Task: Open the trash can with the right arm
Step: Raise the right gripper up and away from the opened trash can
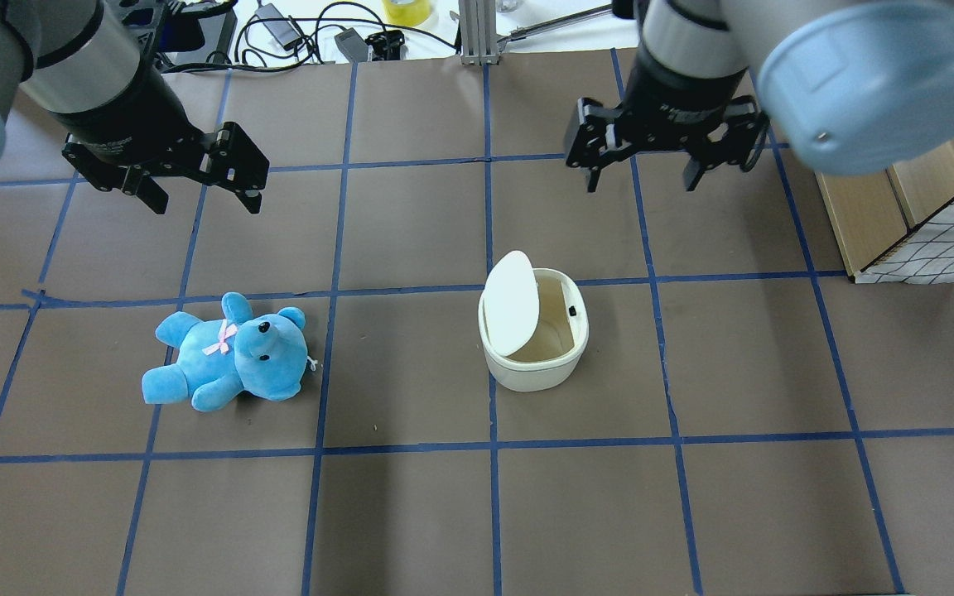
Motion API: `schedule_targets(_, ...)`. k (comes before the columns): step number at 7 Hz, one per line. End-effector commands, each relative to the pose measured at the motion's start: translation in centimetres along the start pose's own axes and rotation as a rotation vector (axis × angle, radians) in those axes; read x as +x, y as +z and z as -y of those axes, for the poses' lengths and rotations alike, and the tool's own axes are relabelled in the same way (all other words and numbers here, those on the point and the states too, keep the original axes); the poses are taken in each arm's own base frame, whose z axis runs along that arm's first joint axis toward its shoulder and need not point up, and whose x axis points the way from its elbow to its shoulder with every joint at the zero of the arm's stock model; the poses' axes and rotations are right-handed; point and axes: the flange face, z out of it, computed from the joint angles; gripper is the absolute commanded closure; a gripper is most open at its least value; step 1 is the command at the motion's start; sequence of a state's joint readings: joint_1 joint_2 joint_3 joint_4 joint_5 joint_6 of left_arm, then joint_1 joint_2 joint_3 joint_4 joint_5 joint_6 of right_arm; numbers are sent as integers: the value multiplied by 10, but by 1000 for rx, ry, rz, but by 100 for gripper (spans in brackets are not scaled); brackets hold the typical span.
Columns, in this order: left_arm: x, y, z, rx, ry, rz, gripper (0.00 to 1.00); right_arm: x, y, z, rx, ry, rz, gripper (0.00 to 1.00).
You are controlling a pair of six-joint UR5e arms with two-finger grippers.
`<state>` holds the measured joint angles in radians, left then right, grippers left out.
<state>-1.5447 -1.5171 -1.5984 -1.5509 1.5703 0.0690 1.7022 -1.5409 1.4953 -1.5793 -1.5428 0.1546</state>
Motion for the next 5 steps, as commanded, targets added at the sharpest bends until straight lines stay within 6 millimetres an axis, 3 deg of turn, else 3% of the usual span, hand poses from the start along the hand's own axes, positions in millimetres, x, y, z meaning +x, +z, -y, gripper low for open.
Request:
schedule_targets(1,0,0,0,0,0,1,0,26,-17,10,6,1,2,0)
schedule_targets(5,0,0,0,0,0,-1,0,26,-21,15,52,20,-4,0)
